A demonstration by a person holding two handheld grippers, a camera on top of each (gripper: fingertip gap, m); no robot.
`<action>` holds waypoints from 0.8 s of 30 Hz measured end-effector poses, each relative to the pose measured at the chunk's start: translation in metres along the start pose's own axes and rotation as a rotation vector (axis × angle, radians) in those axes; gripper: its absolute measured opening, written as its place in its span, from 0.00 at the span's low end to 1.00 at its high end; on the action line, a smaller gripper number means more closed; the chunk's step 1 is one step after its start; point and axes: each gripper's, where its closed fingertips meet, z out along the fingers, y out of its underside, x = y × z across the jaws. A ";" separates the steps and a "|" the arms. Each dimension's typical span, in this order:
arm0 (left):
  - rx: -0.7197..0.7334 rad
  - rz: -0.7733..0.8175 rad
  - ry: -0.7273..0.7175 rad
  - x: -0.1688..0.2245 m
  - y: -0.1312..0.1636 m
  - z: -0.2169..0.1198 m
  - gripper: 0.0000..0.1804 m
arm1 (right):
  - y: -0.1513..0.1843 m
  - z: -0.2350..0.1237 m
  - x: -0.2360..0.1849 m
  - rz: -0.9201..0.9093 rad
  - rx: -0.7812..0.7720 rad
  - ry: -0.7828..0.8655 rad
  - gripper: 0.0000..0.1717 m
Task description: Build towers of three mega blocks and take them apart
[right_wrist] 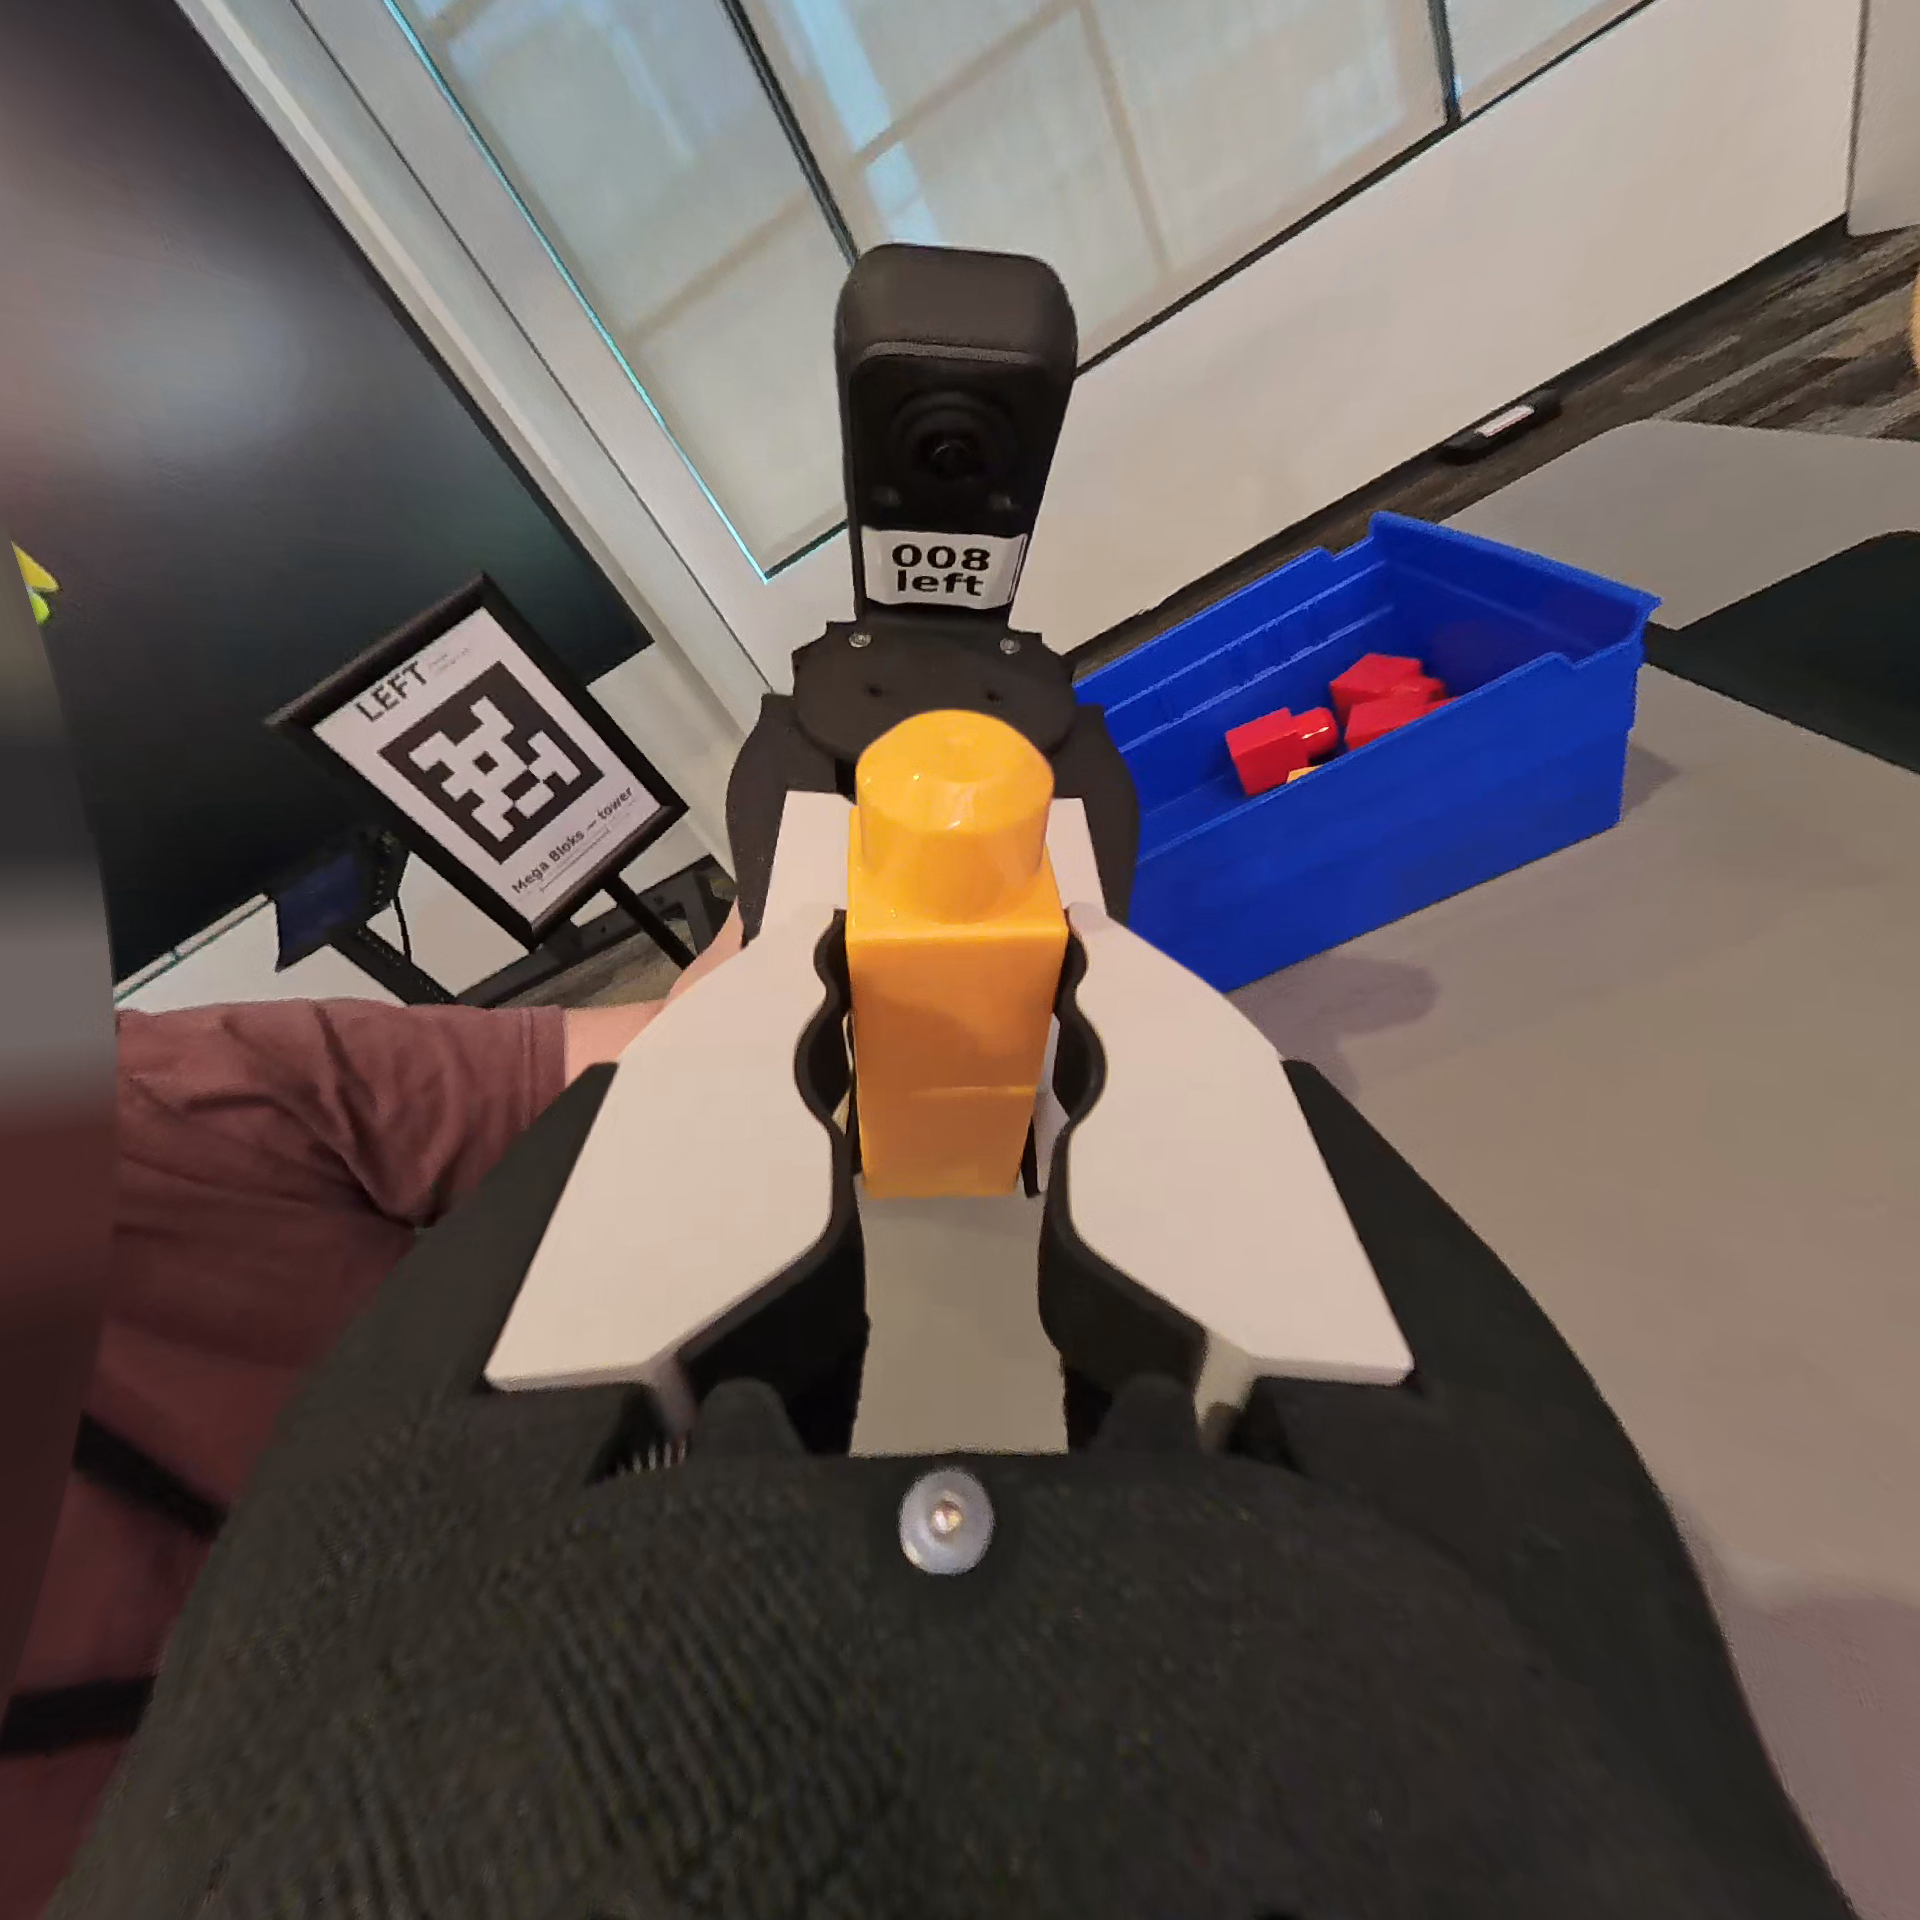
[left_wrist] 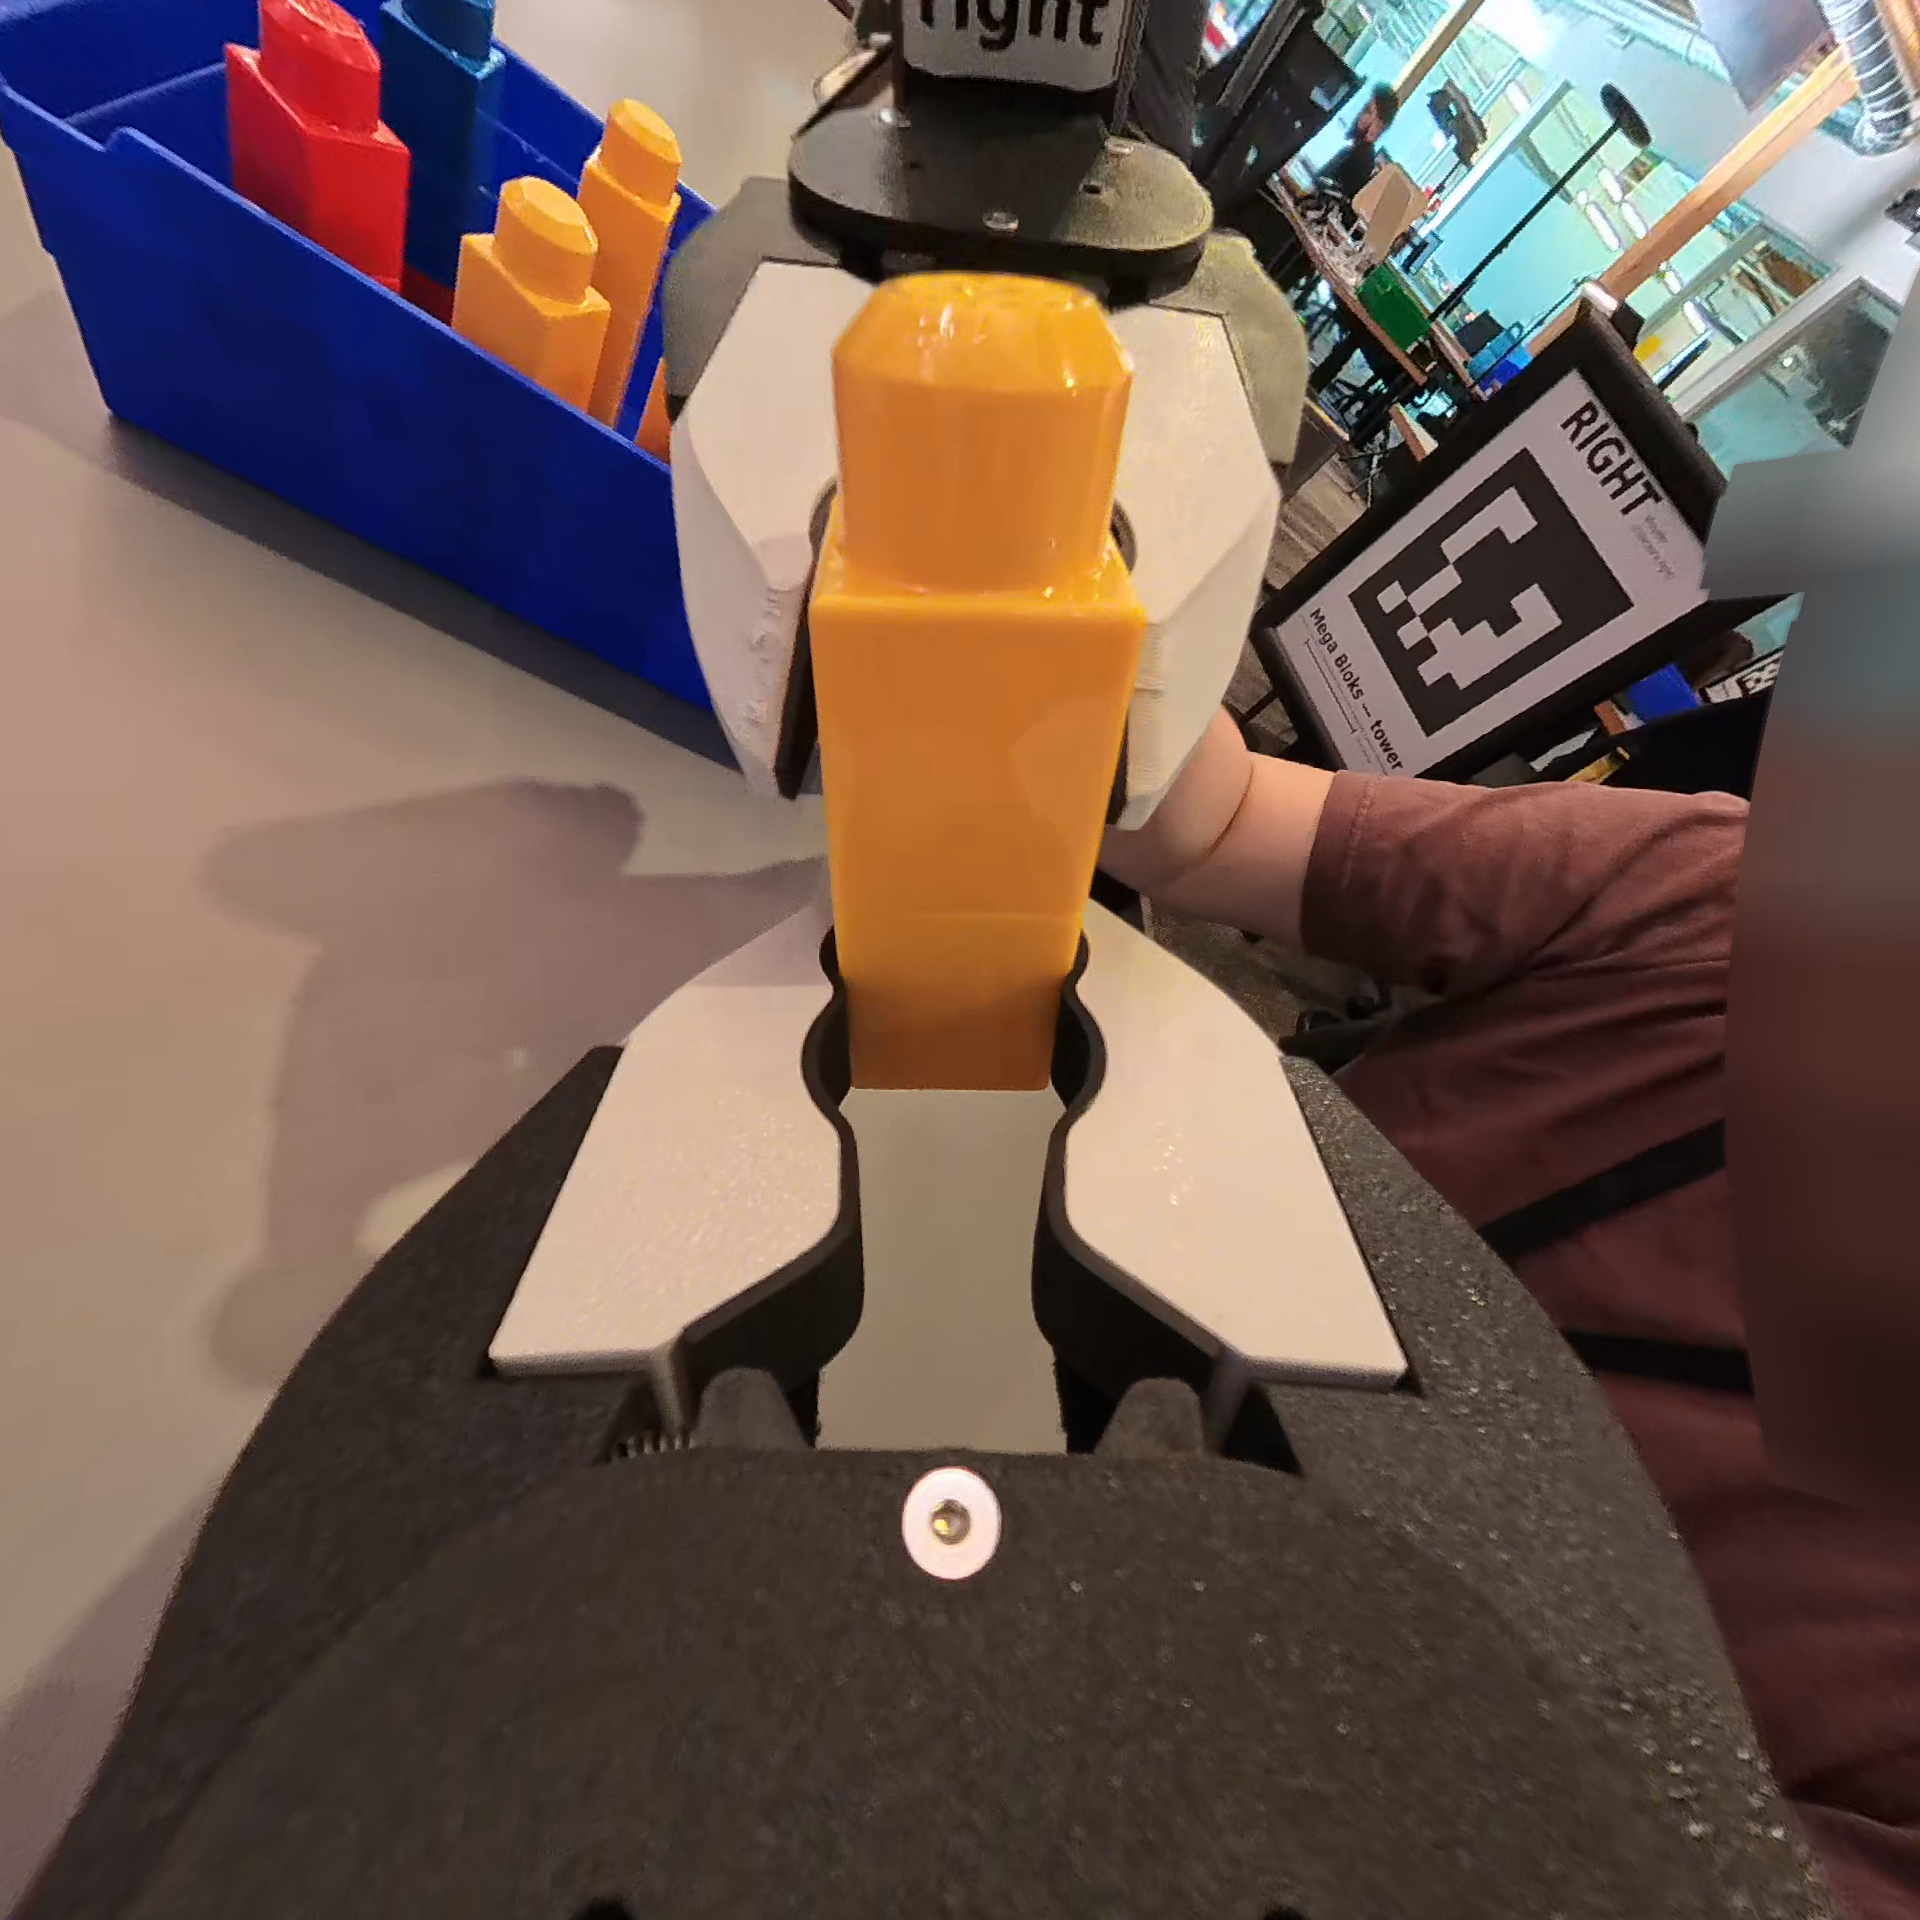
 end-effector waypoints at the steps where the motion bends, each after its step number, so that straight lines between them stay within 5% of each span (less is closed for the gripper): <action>1: 0.002 -0.006 0.010 0.001 0.000 0.001 0.20 | 0.000 0.000 0.000 -0.006 -0.002 -0.001 0.22; 22: 0.014 0.020 0.021 0.009 -0.004 -0.003 0.20 | -0.005 0.000 -0.011 -0.114 0.015 -0.020 0.22; 24: 0.046 0.026 -0.018 0.009 -0.010 -0.016 0.20 | -0.003 0.000 -0.027 -0.190 0.005 -0.089 0.42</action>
